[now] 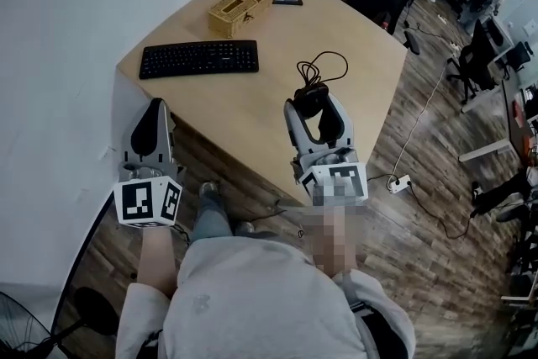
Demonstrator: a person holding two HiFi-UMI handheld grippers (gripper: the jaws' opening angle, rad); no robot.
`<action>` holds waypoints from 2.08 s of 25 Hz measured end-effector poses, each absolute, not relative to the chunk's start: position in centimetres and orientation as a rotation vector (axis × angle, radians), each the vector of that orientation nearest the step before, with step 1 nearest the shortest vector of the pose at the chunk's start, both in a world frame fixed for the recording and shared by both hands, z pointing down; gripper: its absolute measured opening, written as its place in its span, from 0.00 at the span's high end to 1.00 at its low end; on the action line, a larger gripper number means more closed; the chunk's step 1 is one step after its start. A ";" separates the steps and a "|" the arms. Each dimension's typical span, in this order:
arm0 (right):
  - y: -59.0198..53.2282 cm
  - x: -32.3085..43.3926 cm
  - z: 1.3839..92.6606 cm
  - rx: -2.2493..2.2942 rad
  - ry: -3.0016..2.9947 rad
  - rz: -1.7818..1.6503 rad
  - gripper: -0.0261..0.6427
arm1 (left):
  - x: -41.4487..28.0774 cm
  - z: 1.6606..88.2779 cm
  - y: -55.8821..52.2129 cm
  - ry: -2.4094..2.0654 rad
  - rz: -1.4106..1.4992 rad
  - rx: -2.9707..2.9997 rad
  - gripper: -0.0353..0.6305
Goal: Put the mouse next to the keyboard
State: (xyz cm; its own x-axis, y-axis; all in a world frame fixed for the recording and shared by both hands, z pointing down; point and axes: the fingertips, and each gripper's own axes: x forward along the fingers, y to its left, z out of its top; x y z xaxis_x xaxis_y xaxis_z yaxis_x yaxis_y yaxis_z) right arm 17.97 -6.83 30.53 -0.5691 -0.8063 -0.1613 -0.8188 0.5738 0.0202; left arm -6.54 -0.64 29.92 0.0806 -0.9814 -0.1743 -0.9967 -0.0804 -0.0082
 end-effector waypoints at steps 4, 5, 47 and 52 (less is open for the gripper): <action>-9.2 17.0 30.6 -1.409 2.651 0.132 0.58 | -7.7 29.9 -3.3 2.024 0.190 -2.229 0.91; -9.8 16.7 30.5 -1.414 2.645 0.134 0.58 | -8.0 29.8 -4.0 2.015 0.191 -2.232 0.91; -30.7 8.8 35.6 -1.854 2.504 -0.023 0.58 | -21.0 31.5 -27.0 1.813 0.204 -2.475 0.91; -33.9 9.7 38.9 -1.915 2.553 -0.103 0.58 | -21.2 32.7 -28.9 1.838 0.186 -2.485 0.91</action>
State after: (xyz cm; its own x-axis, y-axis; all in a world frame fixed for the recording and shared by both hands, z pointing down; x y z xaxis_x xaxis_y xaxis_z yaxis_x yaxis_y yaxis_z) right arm 9.73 -33.87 38.92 -0.2801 -0.9567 0.0798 -0.9600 0.2793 -0.0207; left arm -21.16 -28.95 32.66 0.2886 -0.9496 -0.1226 -0.9549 -0.2947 0.0352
